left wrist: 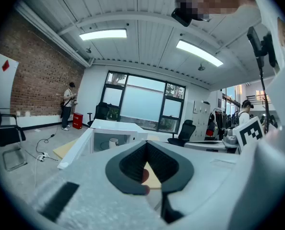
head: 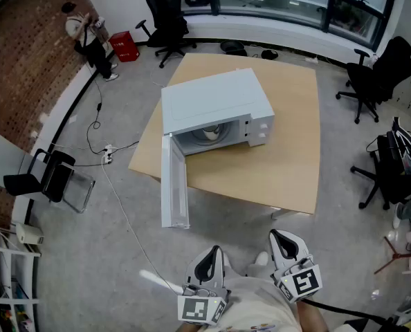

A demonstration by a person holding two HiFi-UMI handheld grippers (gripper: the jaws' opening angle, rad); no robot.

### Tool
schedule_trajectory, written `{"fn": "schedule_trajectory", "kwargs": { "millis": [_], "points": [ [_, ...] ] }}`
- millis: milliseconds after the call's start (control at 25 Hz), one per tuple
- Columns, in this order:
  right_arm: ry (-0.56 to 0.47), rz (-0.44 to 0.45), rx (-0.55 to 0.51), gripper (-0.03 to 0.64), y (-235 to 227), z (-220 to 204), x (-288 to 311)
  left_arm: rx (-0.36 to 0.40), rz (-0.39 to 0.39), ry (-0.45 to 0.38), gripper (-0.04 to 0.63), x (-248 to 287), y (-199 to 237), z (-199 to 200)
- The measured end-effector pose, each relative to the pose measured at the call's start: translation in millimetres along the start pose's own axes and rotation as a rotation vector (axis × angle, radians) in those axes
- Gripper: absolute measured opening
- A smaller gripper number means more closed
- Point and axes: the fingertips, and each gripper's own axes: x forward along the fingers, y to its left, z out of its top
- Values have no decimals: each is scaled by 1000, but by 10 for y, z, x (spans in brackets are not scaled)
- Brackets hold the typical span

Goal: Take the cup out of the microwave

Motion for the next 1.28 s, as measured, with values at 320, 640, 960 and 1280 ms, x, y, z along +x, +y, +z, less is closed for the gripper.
{"fn": "schedule_trajectory", "kwargs": {
  "millis": [320, 640, 960, 1280],
  "points": [
    [-10, 9, -3, 8, 18, 43, -61, 5, -56, -27, 0, -3, -162, 117],
    [-3, 38, 8, 8, -60, 43, -184, 3, -38, -49, 2, 35, -277, 131],
    [3, 81, 12, 8, -364, -17, -291, 25, 44, -72, 2, 83, -469, 95],
    [63, 139, -5, 8, -548, -121, -46, 1, 97, -33, 0, 422, -372, 27]
  ]
}}
